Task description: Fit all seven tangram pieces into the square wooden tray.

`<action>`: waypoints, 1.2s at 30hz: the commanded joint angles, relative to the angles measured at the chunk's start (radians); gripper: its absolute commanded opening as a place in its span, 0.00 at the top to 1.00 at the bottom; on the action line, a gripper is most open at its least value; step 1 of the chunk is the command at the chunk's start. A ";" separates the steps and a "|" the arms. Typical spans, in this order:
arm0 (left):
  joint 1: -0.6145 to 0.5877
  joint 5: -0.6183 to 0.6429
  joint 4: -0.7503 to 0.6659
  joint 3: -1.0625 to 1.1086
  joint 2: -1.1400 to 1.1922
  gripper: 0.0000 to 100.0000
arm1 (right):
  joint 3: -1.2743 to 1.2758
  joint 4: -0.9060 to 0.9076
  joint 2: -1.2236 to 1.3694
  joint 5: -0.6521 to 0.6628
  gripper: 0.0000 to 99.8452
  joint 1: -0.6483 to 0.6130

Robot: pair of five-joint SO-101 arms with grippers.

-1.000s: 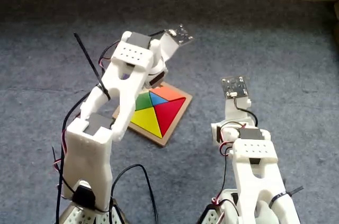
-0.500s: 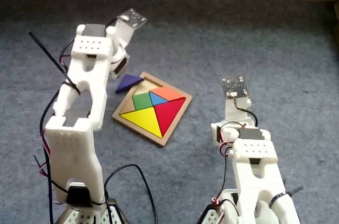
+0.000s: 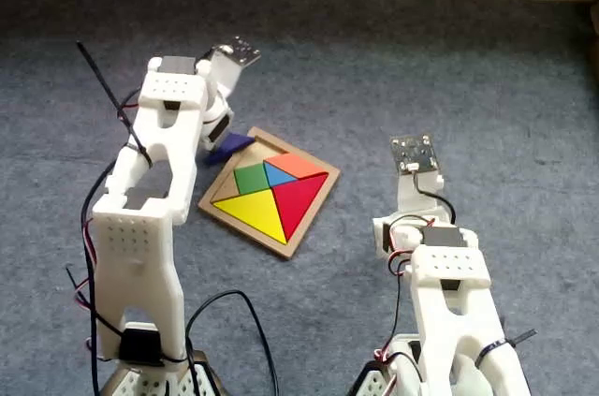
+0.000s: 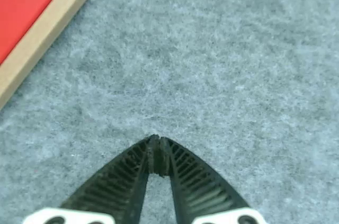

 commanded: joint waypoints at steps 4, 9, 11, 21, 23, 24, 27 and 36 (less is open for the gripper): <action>0.087 0.009 0.008 -0.044 -0.016 0.91 | -0.005 -0.021 -0.028 0.009 0.99 0.008; 0.111 0.011 0.009 -0.045 -0.019 0.91 | -0.005 -0.021 -0.028 0.009 0.99 0.008; 0.116 0.011 0.009 -0.045 -0.021 0.91 | -0.005 -0.021 -0.028 0.009 0.99 0.008; 0.163 0.012 0.091 -0.036 -0.180 0.91 | -0.005 -0.021 -0.028 0.009 0.99 0.008; 0.203 0.012 0.117 -0.036 -0.188 0.91 | -0.005 -0.021 -0.028 0.009 0.99 0.008; 0.223 0.012 0.124 -0.036 -0.186 0.91 | -0.005 -0.021 -0.028 0.009 0.99 0.008; 0.257 0.012 0.132 -0.038 -0.186 0.91 | -0.005 -0.021 -0.028 0.009 0.99 0.008; 0.199 0.012 0.124 -0.044 -0.193 0.91 | -0.005 -0.021 -0.028 0.009 0.99 0.008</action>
